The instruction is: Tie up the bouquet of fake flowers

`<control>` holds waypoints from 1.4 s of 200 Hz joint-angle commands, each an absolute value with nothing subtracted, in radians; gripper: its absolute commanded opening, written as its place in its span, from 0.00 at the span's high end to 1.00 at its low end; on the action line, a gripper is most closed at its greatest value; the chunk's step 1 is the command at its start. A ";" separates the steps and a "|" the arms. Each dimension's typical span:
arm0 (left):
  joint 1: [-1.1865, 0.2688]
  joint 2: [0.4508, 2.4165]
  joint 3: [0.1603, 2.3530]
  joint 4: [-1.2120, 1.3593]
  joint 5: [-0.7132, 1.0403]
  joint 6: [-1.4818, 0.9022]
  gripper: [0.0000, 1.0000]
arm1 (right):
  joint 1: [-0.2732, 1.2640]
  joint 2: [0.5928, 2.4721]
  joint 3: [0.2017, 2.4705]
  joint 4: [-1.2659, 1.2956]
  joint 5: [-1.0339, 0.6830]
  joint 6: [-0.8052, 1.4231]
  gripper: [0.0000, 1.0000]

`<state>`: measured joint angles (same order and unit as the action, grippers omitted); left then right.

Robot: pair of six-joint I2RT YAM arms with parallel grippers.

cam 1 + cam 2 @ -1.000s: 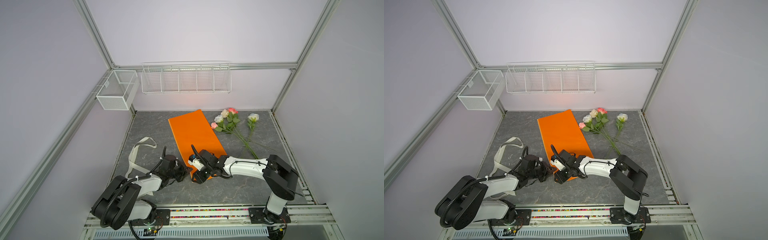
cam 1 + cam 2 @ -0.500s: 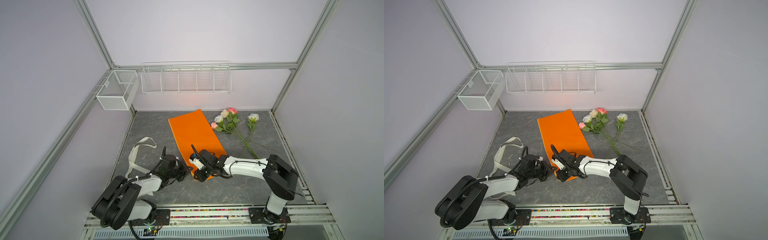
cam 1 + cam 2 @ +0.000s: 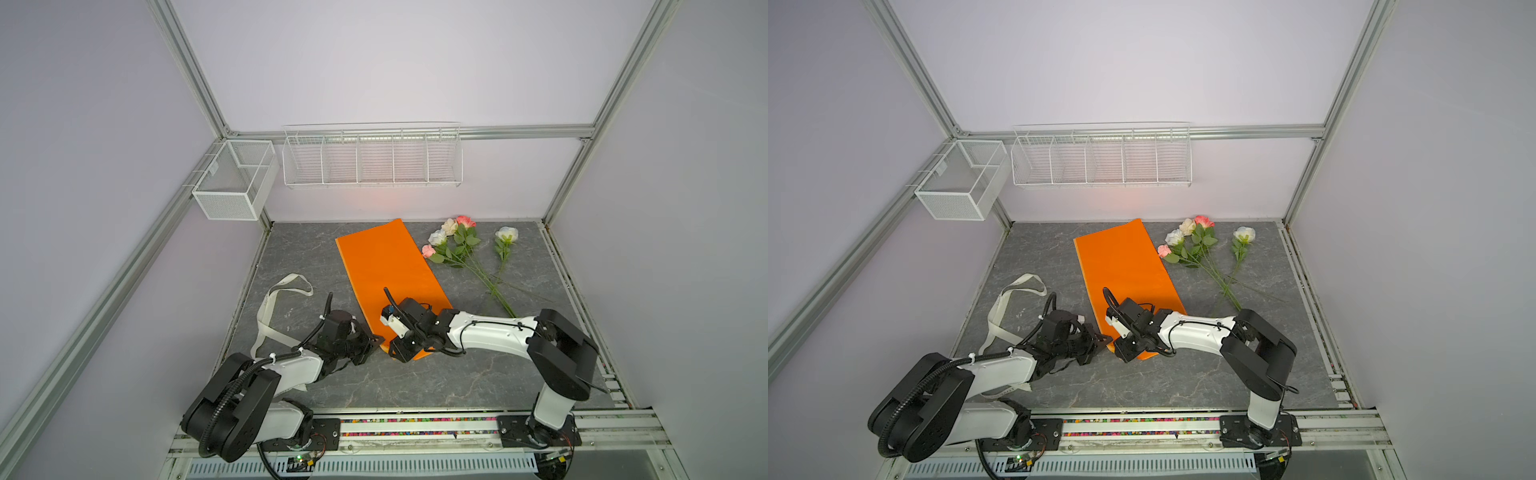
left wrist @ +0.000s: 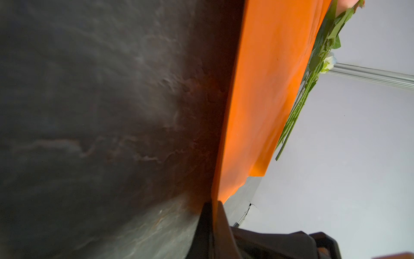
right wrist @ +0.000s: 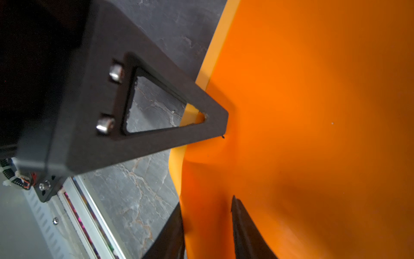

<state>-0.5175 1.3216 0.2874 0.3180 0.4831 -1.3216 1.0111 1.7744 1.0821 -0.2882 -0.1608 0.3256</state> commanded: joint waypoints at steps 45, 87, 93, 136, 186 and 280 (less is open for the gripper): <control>-0.522 1.287 0.286 0.253 0.453 -1.286 1.00 | 0.996 1.719 1.075 -0.279 -0.217 0.328 0.62; -0.522 1.273 0.291 0.249 0.456 -1.288 1.00 | 0.997 1.753 1.092 -0.292 -0.219 0.326 0.66; -0.522 1.270 0.291 0.251 0.456 -1.289 1.00 | 0.998 1.756 1.094 -0.289 -0.227 0.322 0.65; -0.522 1.265 0.296 0.255 0.457 -1.290 1.00 | 1.018 1.775 1.118 -0.304 -0.218 0.313 0.64; -0.522 1.260 0.295 0.260 0.462 -1.295 1.00 | 1.046 1.799 1.147 -0.347 -0.156 0.284 0.67; -0.522 1.224 0.297 0.217 0.445 -1.292 1.00 | 1.066 1.789 1.162 -0.386 -0.076 0.284 0.93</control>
<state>-0.5175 1.2514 0.2878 0.2512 0.4683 -1.2968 1.0641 1.7939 1.1450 -0.3611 -0.1093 0.2806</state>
